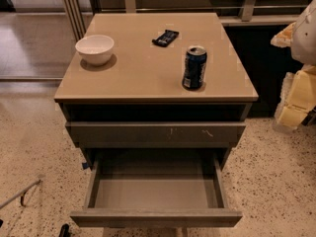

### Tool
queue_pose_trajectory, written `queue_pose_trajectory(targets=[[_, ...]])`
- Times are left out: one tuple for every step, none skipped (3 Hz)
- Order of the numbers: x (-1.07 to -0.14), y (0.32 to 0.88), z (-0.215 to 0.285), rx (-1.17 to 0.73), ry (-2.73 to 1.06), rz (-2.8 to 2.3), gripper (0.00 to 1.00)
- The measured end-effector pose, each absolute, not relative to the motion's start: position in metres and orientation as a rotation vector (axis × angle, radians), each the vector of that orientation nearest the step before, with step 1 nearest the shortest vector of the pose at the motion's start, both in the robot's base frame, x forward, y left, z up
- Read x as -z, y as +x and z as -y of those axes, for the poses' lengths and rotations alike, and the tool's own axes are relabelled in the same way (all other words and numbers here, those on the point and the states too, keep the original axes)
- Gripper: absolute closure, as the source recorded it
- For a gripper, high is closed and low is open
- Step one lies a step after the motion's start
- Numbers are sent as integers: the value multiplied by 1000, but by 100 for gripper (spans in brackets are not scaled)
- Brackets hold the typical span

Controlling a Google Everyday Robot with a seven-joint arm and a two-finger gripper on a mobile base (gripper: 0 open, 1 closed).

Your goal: Place pepsi can into middle drawer

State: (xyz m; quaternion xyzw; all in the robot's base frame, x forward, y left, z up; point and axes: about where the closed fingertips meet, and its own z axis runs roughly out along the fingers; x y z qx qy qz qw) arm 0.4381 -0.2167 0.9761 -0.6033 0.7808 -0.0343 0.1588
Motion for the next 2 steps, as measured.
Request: queue_pose_trajectory(targets=[[-976, 438, 217, 98, -1725, -2232, 0], [-972, 468, 218, 93, -1670, -2208, 0]])
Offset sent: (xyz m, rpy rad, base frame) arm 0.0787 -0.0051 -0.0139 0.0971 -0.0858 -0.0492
